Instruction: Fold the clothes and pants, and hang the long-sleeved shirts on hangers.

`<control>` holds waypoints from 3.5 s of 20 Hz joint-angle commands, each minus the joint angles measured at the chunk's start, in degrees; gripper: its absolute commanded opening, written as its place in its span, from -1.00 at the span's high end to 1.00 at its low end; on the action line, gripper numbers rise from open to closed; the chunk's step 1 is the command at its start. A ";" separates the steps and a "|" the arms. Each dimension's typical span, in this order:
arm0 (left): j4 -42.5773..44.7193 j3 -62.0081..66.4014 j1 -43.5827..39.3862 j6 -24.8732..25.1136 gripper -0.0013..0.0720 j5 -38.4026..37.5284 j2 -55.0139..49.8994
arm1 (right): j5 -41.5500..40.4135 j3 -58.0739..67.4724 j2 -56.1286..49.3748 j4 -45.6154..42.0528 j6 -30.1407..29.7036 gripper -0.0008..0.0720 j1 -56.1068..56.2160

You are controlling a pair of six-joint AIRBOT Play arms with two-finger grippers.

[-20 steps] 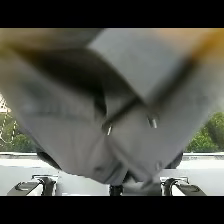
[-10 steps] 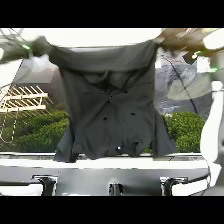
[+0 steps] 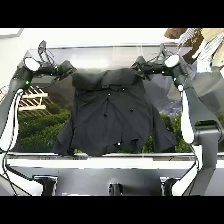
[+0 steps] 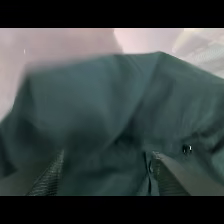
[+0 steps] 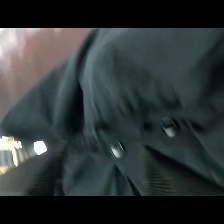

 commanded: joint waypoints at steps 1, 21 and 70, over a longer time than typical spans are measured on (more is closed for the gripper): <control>-0.22 0.02 2.38 -2.49 -0.77 -7.21 3.08 | 16.94 -0.02 5.49 -2.16 -5.79 -0.75 -4.92; 14.84 -46.47 -18.71 -15.54 -0.78 -17.64 36.35 | 11.10 -78.44 66.25 -31.69 32.92 -0.89 25.29; 16.81 -43.15 -50.56 -34.86 -0.99 -0.22 17.49 | 14.36 -71.67 59.52 -38.58 43.54 0.90 33.86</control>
